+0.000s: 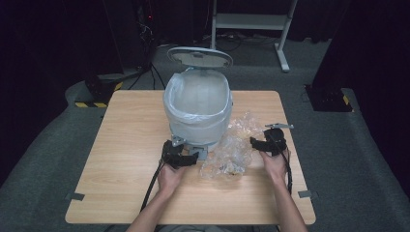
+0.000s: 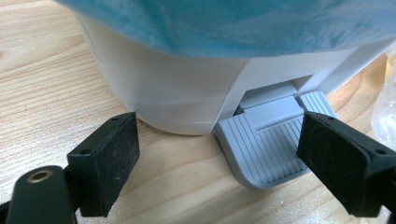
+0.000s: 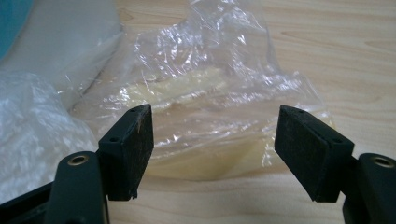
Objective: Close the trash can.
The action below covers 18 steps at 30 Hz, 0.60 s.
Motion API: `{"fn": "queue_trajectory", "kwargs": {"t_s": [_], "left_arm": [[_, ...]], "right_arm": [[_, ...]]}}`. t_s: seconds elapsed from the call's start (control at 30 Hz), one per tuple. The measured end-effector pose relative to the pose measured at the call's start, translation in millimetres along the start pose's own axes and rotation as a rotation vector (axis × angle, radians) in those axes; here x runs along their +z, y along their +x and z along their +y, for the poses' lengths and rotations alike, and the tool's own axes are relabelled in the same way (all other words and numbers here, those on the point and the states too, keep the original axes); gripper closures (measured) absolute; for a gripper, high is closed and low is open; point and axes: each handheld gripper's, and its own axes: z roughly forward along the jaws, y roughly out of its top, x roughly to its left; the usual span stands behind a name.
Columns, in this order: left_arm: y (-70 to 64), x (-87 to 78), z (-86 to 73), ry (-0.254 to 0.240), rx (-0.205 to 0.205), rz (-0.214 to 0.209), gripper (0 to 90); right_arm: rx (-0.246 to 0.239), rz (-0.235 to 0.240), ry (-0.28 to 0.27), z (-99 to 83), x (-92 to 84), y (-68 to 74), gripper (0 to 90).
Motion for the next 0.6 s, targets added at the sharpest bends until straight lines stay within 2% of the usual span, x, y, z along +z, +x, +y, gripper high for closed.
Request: {"fn": "queue_trajectory", "kwargs": {"t_s": [0.07, 0.2, 0.27, 0.5, 0.6], "left_arm": [[0.0, 0.0, 0.0, 0.000, 0.000, 0.000, 13.0], [0.1, -0.2, 0.1, 0.001, 0.001, 0.003, 13.0], [0.1, -0.2, 0.0, 0.001, 0.000, 0.002, 13.0], [0.1, -0.2, 0.0, 0.001, 0.000, 0.002, 13.0], [0.0, -0.2, 0.0, 0.000, -0.001, 0.002, 13.0]], "right_arm": [[-0.032, 0.001, -0.016, 3.8, 0.7, 3.1, 29.9], [-0.132, -0.022, 0.004, 12.4, 3.7, 8.5, 30.2], [-0.138, 0.005, 0.001, 15.2, 4.7, 9.0, 29.8], [-0.199, 0.035, 0.013, 21.0, 15.7, 15.5, 30.2], [-0.228, 0.056, 0.040, 18.1, 19.7, 20.9, 29.1]]}}
